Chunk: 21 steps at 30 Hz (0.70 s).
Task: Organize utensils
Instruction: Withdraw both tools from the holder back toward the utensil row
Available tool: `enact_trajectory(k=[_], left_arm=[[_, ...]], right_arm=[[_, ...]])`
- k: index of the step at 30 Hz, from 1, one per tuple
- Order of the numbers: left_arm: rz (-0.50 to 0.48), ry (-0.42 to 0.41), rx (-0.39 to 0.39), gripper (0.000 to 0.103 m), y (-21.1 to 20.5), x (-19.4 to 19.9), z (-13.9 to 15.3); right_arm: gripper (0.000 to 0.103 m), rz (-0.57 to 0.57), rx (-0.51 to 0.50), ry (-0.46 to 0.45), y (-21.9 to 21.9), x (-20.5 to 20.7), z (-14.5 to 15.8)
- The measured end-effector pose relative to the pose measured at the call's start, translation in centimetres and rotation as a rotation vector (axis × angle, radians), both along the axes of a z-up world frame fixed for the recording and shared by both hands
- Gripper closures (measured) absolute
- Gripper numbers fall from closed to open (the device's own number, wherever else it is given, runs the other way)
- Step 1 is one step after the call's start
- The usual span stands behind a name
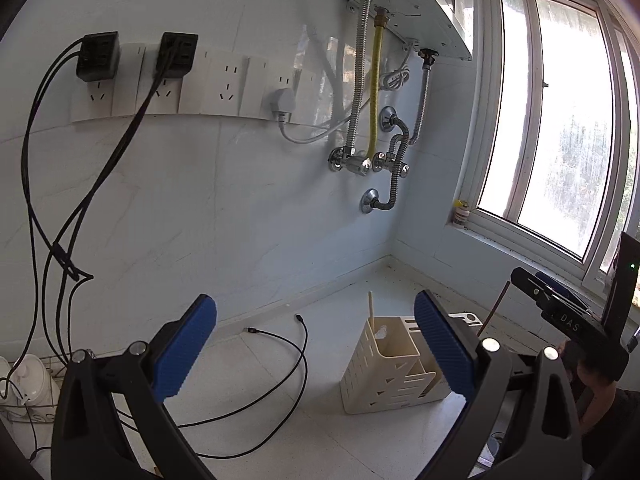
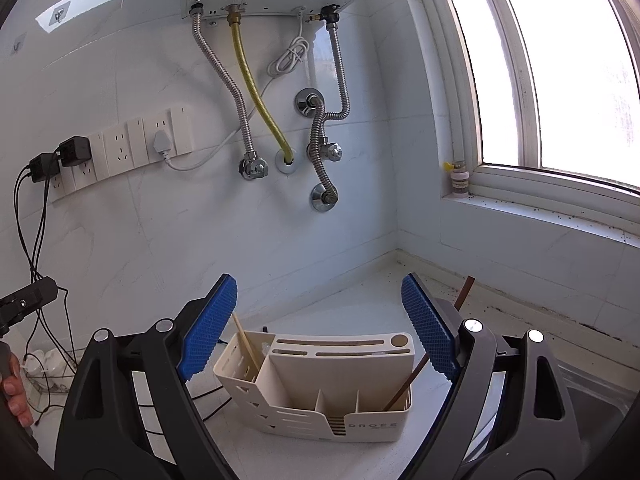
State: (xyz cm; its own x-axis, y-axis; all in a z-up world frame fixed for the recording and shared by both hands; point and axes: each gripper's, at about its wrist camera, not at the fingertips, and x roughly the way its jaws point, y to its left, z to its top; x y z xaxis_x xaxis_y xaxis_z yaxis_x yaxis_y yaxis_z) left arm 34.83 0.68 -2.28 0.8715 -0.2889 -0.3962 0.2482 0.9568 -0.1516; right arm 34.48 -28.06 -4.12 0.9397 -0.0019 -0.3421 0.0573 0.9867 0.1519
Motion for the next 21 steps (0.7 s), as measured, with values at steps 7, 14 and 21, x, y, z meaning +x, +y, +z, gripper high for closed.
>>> enact_trajectory(k=[7, 14, 21], left_arm=[[0.138, 0.006, -0.02, 0.006, 5.8, -3.9, -0.7], [0.283, 0.052, -0.004, 0.006, 11.7, -8.5, -1.6], [0.39, 0.177, 0.006, 0.006, 16.3, -11.7, -4.8]], right_arm=[[0.022, 0.099, 0.001, 0.043, 3.8, -1.1, -1.3], [0.022, 0.231, 0.015, 0.124, 9.1, -2.2, -4.3], [0.023, 0.358, 0.025, 0.21, 14.0, -3.6, -7.1]])
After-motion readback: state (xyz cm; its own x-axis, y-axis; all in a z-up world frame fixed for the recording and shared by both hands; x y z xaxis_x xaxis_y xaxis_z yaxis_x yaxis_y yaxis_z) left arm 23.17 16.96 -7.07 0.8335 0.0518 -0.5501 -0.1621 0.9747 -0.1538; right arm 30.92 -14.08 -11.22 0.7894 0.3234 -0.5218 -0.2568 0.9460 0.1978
